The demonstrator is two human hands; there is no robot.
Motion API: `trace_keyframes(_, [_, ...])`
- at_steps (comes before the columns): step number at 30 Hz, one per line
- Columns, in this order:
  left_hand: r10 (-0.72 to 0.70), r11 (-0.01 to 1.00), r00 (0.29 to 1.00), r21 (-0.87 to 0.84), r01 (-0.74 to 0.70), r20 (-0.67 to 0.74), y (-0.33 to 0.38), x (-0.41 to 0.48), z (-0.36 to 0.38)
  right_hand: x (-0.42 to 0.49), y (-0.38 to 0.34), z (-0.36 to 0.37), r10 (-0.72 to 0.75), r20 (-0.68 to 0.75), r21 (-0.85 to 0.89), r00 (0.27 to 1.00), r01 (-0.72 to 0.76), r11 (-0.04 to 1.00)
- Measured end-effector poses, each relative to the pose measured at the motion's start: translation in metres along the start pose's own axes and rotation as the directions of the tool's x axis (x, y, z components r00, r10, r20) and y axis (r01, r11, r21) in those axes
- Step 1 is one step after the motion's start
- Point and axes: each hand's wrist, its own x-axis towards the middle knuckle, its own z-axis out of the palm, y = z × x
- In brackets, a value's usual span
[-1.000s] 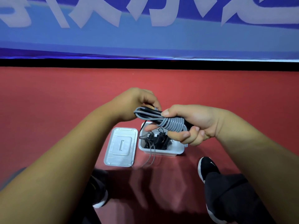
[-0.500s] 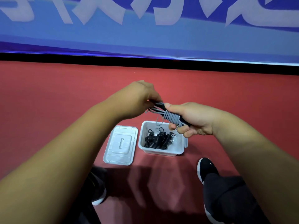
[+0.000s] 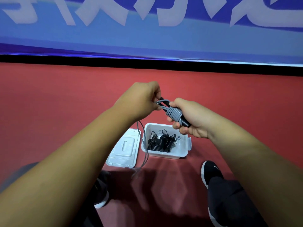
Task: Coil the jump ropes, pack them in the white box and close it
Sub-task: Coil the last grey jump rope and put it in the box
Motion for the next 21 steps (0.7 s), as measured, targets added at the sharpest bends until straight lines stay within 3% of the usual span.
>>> trace_keyframes(6, [-0.034, 0.993, 0.997, -0.117, 0.027, -0.064, 0.006, -0.003, 0.004, 0.001, -0.002, 0.003, -0.044, -0.018, 0.164, 0.999, 0.047, 0.985])
trace_keyframes(9, [-0.089, 0.939, 0.995, -0.330, 0.099, 0.046, 0.004, -0.006, 0.002, 0.002, -0.002, 0.005, -0.069, -0.034, 0.174, 0.997, 0.074, 0.982])
trace_keyframes(12, [-0.121, 0.755, 0.972, -0.617, 0.221, 0.200, -0.002, -0.008, -0.001, 0.004, -0.004, 0.004, -0.077, -0.074, 0.200, 0.994, 0.091, 0.976])
trace_keyframes(15, [-0.141, 0.547, 0.933, -0.760, 0.352, 0.330, -0.004, -0.008, -0.005, 0.006, -0.007, 0.000, -0.078, -0.095, 0.233, 0.992, 0.098, 0.968])
trace_keyframes(21, [-0.058, 0.142, 0.762, -0.750, 0.646, 0.645, -0.009, -0.002, -0.008, 0.007, -0.010, -0.007, -0.094, -0.131, 0.254, 0.987, 0.125, 0.959])
